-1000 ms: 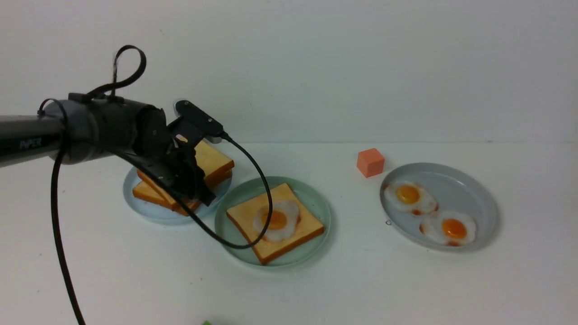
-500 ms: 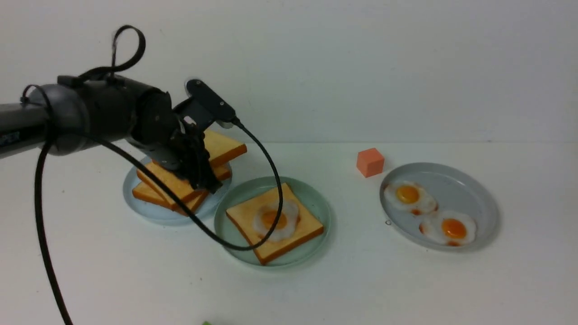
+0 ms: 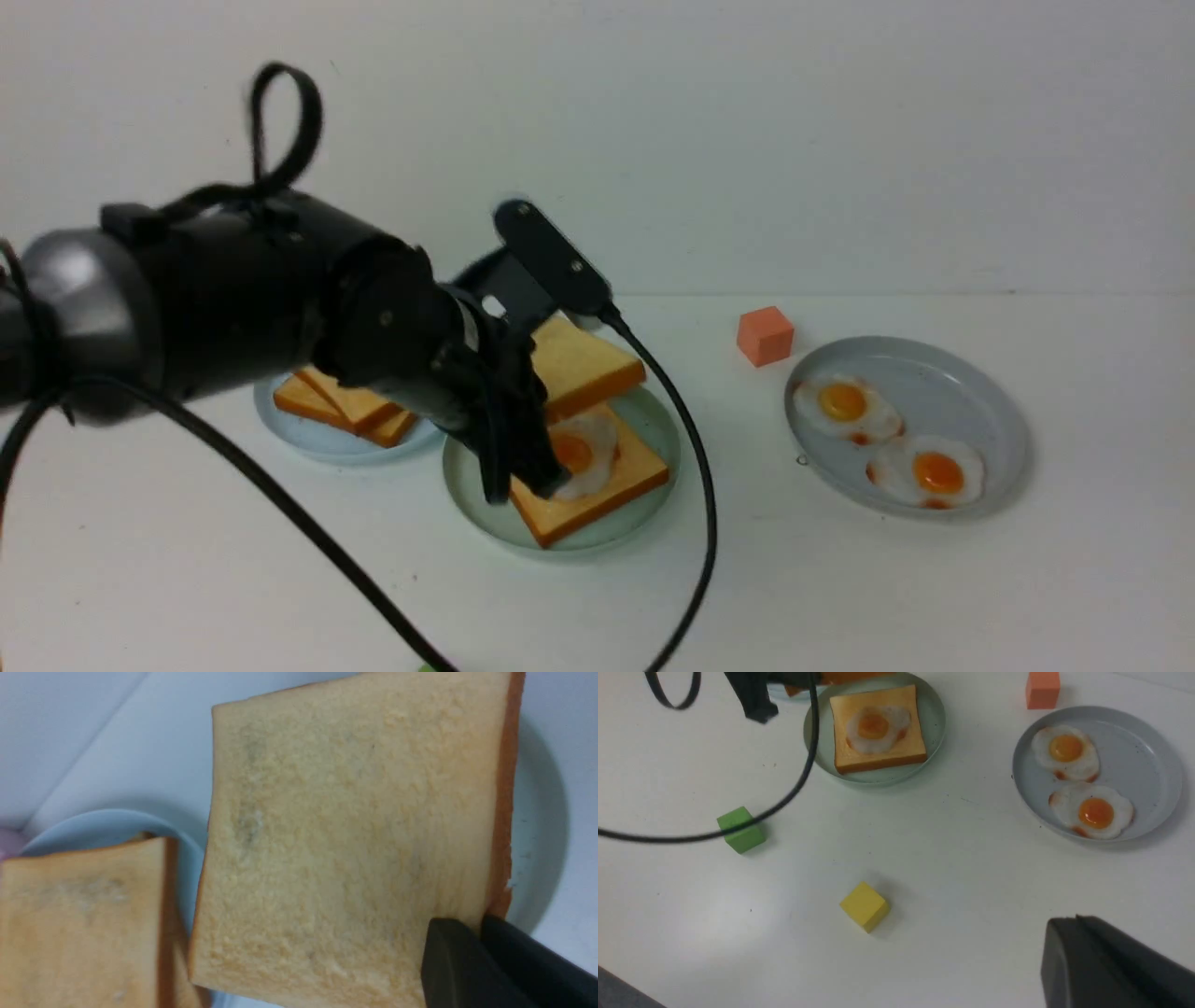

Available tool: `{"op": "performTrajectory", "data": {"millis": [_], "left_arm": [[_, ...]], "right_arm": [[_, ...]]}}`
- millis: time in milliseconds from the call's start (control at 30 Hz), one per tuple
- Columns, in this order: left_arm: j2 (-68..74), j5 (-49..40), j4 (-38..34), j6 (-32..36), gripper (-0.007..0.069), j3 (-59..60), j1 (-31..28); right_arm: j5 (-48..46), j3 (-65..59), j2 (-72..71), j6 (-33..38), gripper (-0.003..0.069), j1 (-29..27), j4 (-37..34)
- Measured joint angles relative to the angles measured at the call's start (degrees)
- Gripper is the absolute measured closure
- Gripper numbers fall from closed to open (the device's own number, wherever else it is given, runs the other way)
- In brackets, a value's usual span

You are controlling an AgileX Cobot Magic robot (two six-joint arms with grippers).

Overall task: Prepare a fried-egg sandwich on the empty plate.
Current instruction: Use the left arm to place a slice of bread on the fried egg in the middle

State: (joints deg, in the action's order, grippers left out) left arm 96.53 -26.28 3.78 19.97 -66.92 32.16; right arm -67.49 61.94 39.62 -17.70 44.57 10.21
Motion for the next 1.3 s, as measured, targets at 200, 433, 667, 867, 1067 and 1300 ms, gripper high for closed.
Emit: {"op": "performTrajectory", "data": {"millis": [200, 433, 667, 867, 1067, 1300], "left_arm": [[3.2, 2.5, 0.1, 0.0, 0.0602, 0.7, 1.6], [5.1, 2.5, 0.1, 0.6, 0.0602, 0.7, 1.6], [6.3, 2.5, -0.5, 0.6, 0.0602, 0.7, 1.6], [6.5, 2.5, -0.7, 0.6, 0.0527, 0.7, 1.6], [6.5, 2.6, -0.7, 0.6, 0.0244, 0.7, 1.6], [3.9, 2.5, -3.8, -5.1, 0.0118, 0.7, 1.6]], "right_arm": [[0.0, 0.0, 0.0, 0.0, 0.0624, 0.0, 0.5], [0.0, 0.0, 0.0, 0.1, 0.0620, 0.0, 1.7], [0.2, 0.0, 0.0, 1.0, 0.0616, 0.0, 1.7], [0.2, 0.0, 0.0, 1.1, 0.0613, 0.0, 1.7], [0.2, 0.0, 0.0, 1.1, 0.0610, 0.0, 1.1], [0.2, 0.0, 0.0, 1.2, 0.0610, 0.0, 1.1]]}}
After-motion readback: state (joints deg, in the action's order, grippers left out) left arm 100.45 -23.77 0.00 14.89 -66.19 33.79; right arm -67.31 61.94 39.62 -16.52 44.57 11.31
